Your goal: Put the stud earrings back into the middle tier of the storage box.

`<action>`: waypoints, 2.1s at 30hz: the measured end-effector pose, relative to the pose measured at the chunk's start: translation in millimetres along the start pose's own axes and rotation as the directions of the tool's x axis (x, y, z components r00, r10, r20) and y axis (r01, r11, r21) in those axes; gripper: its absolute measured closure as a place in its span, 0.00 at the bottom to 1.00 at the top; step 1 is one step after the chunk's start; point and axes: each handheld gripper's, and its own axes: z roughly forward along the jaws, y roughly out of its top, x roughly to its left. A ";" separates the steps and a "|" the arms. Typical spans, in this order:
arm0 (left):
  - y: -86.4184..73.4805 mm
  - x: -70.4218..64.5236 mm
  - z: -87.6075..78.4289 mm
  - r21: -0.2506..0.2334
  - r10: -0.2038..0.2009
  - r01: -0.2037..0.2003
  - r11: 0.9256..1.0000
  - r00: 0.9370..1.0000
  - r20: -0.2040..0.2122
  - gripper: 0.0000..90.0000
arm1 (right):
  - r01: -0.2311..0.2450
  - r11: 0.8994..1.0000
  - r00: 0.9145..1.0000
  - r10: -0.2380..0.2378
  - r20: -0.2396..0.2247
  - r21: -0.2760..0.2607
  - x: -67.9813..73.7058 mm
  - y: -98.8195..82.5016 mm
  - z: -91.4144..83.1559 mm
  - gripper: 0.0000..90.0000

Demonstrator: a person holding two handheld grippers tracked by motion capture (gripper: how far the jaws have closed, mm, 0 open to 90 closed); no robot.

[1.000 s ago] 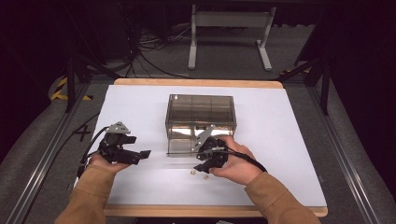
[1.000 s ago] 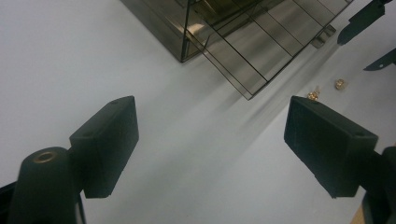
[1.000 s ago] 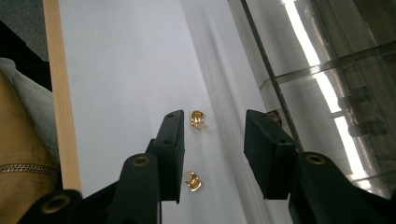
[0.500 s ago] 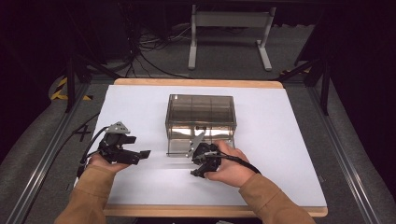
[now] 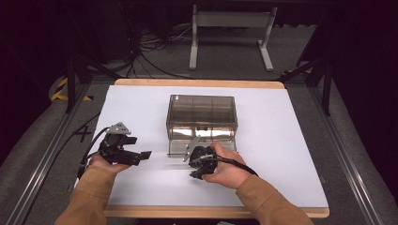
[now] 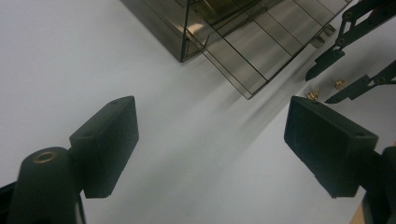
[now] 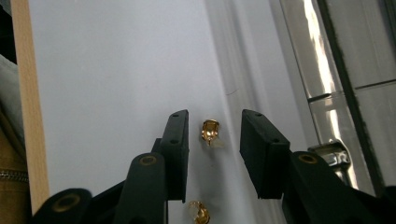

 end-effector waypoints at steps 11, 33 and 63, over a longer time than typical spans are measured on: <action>0.0 0.3 -0.3 -0.002 0.001 -0.001 1.000 1.000 0.002 0.20 | 0.019 0.998 1.000 -0.018 -0.019 0.063 2.5 2.6 9.3 0.91; -0.1 0.1 -0.5 -0.004 0.000 0.000 1.000 1.000 -0.002 0.20 | 0.032 0.998 0.999 -0.030 -0.030 0.046 2.9 4.0 2.3 0.95; -0.2 0.7 -1.4 -0.005 -0.001 0.001 1.000 1.000 -0.002 0.20 | -0.012 0.999 1.000 0.012 -0.021 -0.034 -7.0 10.8 -41.7 0.95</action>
